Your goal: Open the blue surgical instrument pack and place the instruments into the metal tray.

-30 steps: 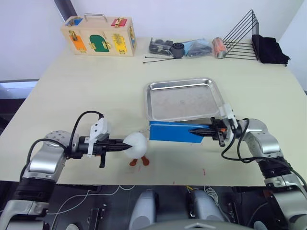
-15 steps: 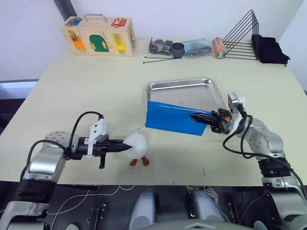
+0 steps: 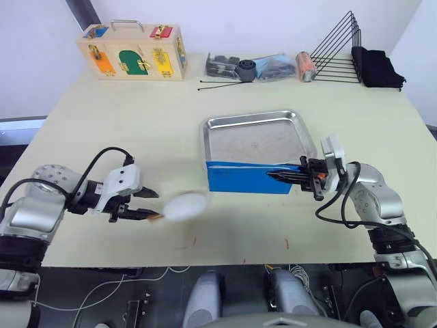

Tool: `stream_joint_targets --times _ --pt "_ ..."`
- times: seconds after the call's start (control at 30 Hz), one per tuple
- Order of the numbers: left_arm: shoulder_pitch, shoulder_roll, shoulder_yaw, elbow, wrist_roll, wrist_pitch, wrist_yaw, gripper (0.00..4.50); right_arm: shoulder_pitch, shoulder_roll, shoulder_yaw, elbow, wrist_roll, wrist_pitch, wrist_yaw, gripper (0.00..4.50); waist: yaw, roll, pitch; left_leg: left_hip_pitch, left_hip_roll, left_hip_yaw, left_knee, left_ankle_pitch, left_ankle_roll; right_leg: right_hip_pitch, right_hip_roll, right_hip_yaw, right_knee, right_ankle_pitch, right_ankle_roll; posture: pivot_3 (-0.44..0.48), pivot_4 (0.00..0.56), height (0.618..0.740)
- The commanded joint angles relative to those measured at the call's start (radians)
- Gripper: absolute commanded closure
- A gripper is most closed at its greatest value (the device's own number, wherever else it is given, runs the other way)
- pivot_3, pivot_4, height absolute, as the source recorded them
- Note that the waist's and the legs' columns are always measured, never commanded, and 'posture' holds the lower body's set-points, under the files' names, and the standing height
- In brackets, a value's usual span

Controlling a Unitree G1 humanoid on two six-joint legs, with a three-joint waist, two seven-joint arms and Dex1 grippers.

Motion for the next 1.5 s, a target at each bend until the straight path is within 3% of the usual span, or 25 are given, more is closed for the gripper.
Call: stream_joint_targets --times 0.03,0.07,0.47,1.0,1.5 --pt "-0.035 0.002 0.004 -0.016 0.014 -0.011 0.003 0.25 -0.012 0.003 -0.017 -0.023 0.012 -0.026 0.001 4.50 0.002 -0.001 0.001 0.000 0.000 0.000 0.000 0.000 0.000 0.000 0.000 0.000 0.000 0.000 0.000 0.000 0.150 0.740" --pt "-0.042 -0.003 0.009 -0.018 0.005 -0.004 0.004 0.06 -0.010 0.002 -0.015 -0.022 0.008 -0.030 0.004 4.50 0.002 -0.001 0.001 0.000 0.000 0.000 0.000 0.000 0.000 0.000 0.000 0.000 0.000 0.000 0.000 0.000 0.150 0.740" --pt "-0.099 -0.084 0.145 -0.099 -0.240 0.156 -0.010 0.06 0.010 -0.018 0.000 -0.010 -0.017 -0.055 0.035 4.50 -0.002 -0.001 0.002 0.000 0.000 0.000 0.000 0.000 0.000 0.000 0.000 0.000 0.000 0.000 0.000 0.000 0.150 0.740" --pt "-0.172 -0.353 0.091 -0.130 -0.265 0.129 0.102 0.06 0.015 -0.023 0.016 -0.011 -0.031 -0.054 0.060 4.50 -0.003 -0.002 0.002 0.000 -0.001 -0.001 0.001 0.000 0.000 0.000 0.000 0.000 0.001 0.000 0.000 0.000 0.150 0.740" --pt "-0.173 -0.326 0.095 -0.083 -0.252 0.135 0.034 0.06 0.025 -0.039 0.011 0.022 -0.045 -0.079 0.079 4.50 -0.003 -0.002 0.002 0.000 -0.001 -0.001 0.001 0.000 0.000 0.000 0.000 0.000 0.001 0.000 0.000 0.000 0.150 0.740"
